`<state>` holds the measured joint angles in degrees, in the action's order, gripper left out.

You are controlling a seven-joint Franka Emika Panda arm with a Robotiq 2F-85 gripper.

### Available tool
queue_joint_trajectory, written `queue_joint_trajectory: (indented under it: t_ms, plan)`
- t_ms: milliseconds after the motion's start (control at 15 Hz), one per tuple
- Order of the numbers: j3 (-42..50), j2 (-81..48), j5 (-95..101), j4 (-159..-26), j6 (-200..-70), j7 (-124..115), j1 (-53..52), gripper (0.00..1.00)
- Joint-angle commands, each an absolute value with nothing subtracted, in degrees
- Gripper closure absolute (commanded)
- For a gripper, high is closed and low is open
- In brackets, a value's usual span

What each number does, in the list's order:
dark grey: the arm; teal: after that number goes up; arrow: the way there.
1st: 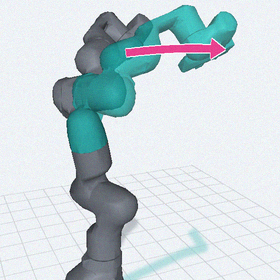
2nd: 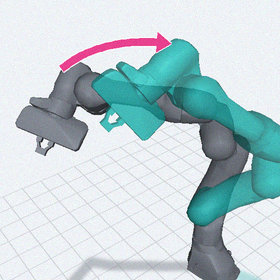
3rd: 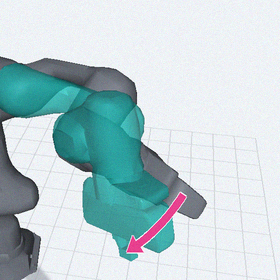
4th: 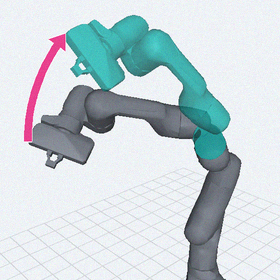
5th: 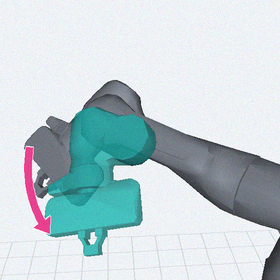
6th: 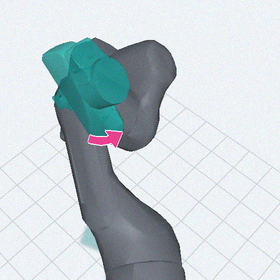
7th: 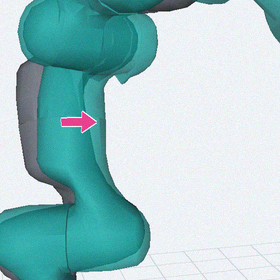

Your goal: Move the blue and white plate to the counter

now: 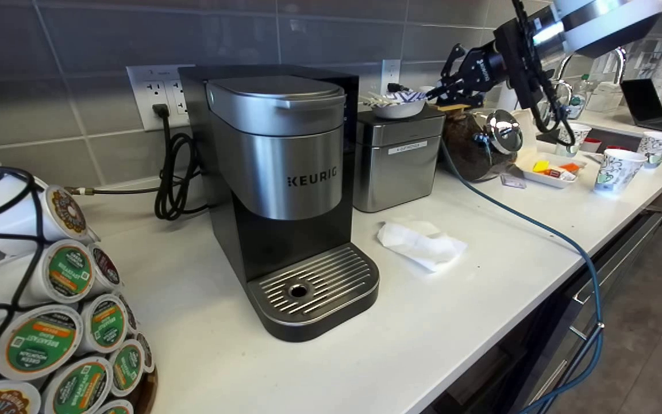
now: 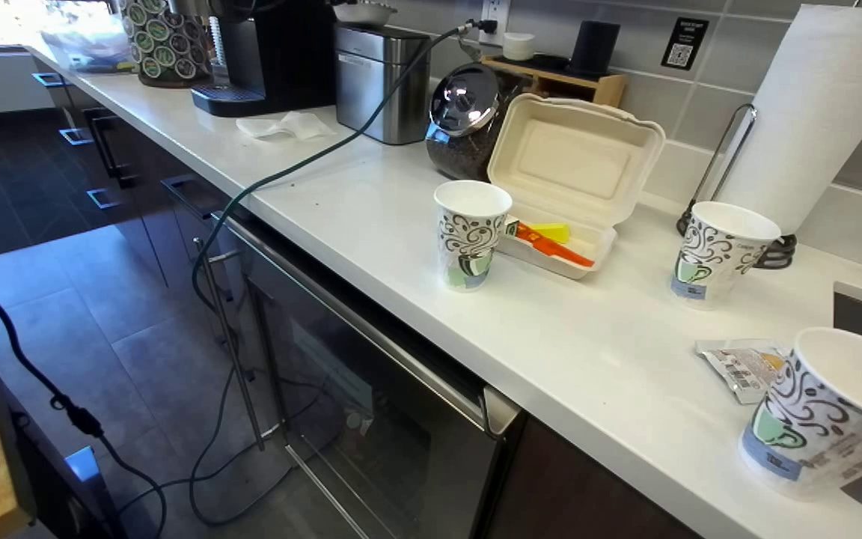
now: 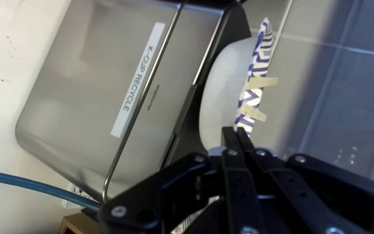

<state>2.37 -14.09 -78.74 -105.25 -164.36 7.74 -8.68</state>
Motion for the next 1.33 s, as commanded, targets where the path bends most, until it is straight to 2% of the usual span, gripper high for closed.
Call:
queue_joint_trajectory:
  t_ms: [0, 333, 467, 1000, 1267]
  plan:
    - [3.7, -0.5, -75.4, -119.3, -150.2, 7.6, -6.4, 1.0]
    - [5.6, 10.0, -67.9, -130.5, -130.7, 8.6, 0.3, 1.0]
    - [6.2, 11.9, -64.3, -133.5, -127.8, 7.9, 2.5, 1.0]
    - [4.3, 9.8, -63.9, -140.7, -140.8, 7.4, 3.8, 1.0]
    - [4.7, 9.5, -63.1, -140.0, -139.6, 8.0, 3.8, 0.98]
